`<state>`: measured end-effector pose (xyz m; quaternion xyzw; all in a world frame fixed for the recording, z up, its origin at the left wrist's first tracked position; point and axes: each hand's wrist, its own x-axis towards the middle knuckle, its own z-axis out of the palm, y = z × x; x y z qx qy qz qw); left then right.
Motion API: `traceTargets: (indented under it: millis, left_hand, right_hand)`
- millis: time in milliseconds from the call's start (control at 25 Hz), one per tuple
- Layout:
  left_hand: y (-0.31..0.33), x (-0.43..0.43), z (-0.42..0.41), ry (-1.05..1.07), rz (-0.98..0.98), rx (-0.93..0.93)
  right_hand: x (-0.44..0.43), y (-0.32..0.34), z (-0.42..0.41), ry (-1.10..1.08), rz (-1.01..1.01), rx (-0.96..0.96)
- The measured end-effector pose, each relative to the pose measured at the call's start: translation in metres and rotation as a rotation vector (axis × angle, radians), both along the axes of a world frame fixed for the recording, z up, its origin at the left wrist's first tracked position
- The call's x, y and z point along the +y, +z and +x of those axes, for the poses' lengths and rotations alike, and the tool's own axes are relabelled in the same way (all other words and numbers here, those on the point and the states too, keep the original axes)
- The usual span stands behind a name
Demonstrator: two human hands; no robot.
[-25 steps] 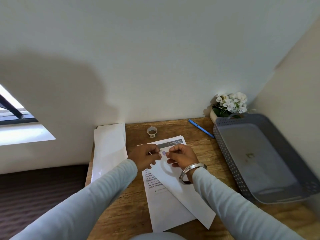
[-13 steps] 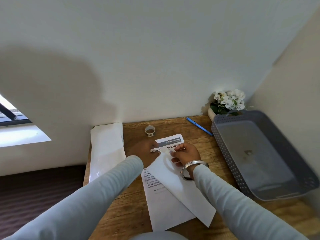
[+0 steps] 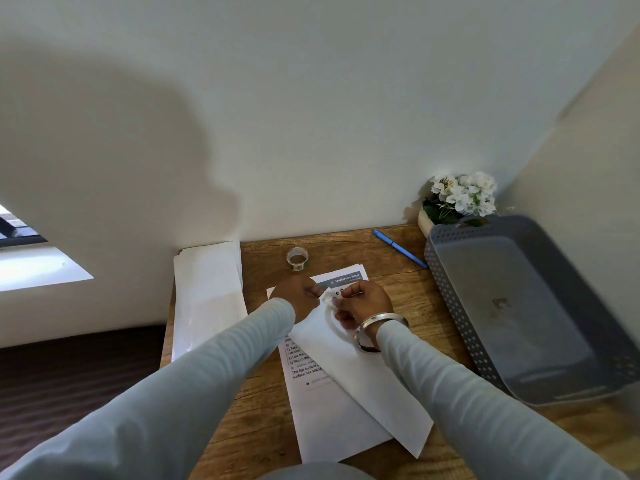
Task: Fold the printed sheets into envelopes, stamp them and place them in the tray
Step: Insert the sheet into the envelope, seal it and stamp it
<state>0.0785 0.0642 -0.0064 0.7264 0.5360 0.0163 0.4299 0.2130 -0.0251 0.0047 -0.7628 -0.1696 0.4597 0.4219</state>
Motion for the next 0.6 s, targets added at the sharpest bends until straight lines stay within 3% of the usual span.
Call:
traceTargets:
  millis: [400,600]
  left_hand:
    - [-0.001,0.002,-0.003,0.071,-0.124,-0.138]
    - [-0.001,-0.001,-0.001,0.127,-0.093,-0.134]
  right_hand:
    - [0.011,-0.012,-0.002,0.0,-0.038,-0.06]
    - [0.011,-0.016,-0.004,-0.004,-0.047,-0.072]
